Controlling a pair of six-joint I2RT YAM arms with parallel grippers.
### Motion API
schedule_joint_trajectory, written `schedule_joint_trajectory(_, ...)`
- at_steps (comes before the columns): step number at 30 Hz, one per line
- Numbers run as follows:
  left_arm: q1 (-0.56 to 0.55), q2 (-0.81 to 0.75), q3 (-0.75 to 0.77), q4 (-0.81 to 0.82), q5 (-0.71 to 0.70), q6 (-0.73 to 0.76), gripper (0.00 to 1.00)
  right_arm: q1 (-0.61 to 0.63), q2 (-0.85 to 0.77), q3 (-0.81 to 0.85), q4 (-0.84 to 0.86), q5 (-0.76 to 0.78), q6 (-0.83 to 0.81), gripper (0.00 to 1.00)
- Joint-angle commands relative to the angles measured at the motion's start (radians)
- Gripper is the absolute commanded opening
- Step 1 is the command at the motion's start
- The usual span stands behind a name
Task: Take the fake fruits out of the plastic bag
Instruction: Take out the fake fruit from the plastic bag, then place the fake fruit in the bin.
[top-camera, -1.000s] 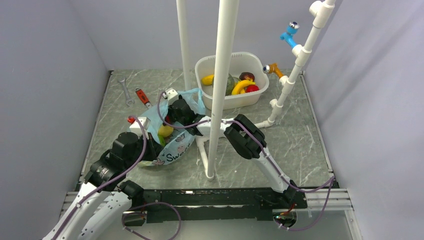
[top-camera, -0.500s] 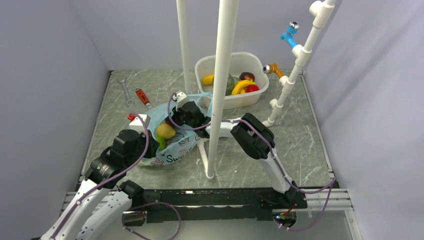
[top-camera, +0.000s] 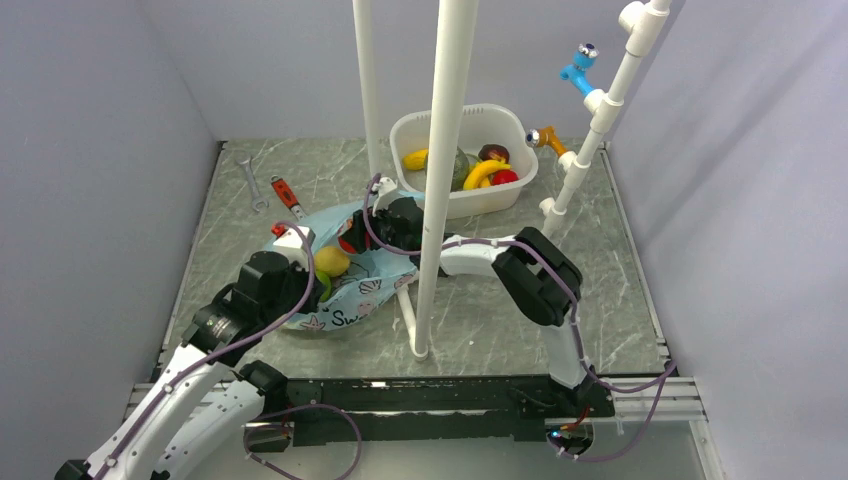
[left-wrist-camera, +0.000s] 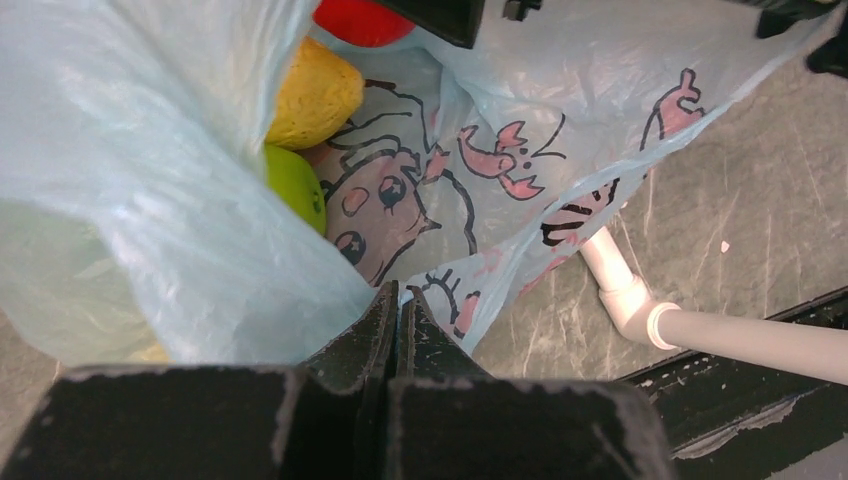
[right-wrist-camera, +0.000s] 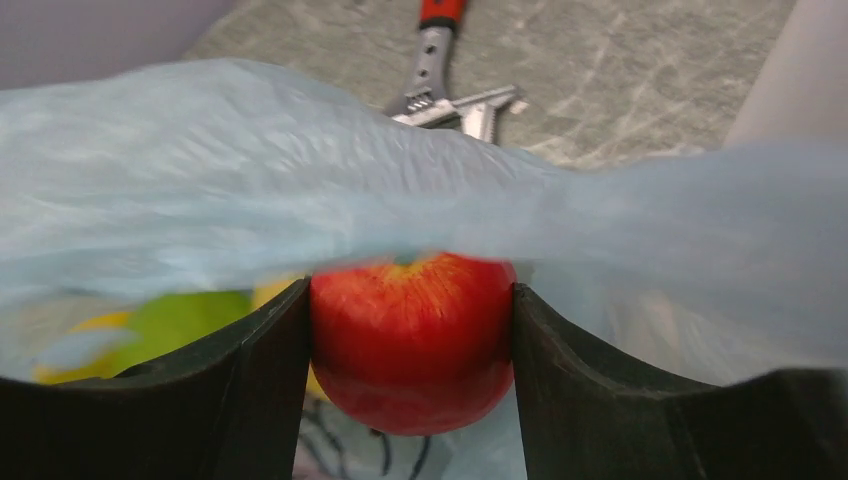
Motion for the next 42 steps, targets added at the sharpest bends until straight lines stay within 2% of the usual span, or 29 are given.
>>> schedule_joint_trajectory(1,0.001,0.053,-0.002,0.057,0.067,0.035,0.0,-0.006,-0.149,-0.064,0.133,-0.101,0.112,0.09)
schedule_joint_trajectory(4,0.001,0.074,0.012,0.04,0.08,0.034,0.0,-0.004,-0.191,-0.111,0.167,-0.179,0.175,0.09)
schedule_joint_trajectory(12,0.001,-0.01,-0.009,0.067,0.031,0.022,0.0,-0.005,-0.305,-0.264,0.249,-0.31,0.337,0.09)
schedule_joint_trajectory(21,0.001,-0.059,-0.006,0.058,0.003,0.013,0.0,-0.003,-0.427,-0.377,0.317,-0.47,0.413,0.09)
schedule_joint_trajectory(27,0.001,-0.105,-0.015,0.076,0.01,0.014,0.0,0.03,-0.405,-0.392,0.337,-0.535,0.44,0.08)
schedule_joint_trajectory(30,0.001,-0.101,-0.017,0.076,0.008,0.013,0.0,0.032,-0.433,-0.394,0.339,-0.53,0.446,0.08)
schedule_joint_trajectory(33,0.001,-0.08,-0.01,0.065,0.001,0.01,0.0,0.033,-0.479,-0.352,0.242,-0.534,0.407,0.08)
schedule_joint_trajectory(38,0.001,-0.073,-0.009,0.065,0.002,0.01,0.0,0.028,-0.61,-0.355,0.256,-0.518,0.396,0.08)
schedule_joint_trajectory(40,0.001,-0.075,-0.012,0.066,0.003,0.01,0.0,0.024,-0.674,-0.333,0.172,-0.453,0.351,0.08)
schedule_joint_trajectory(42,0.001,-0.074,-0.011,0.067,0.006,0.01,0.0,0.013,-0.726,-0.294,0.071,-0.395,0.305,0.02)
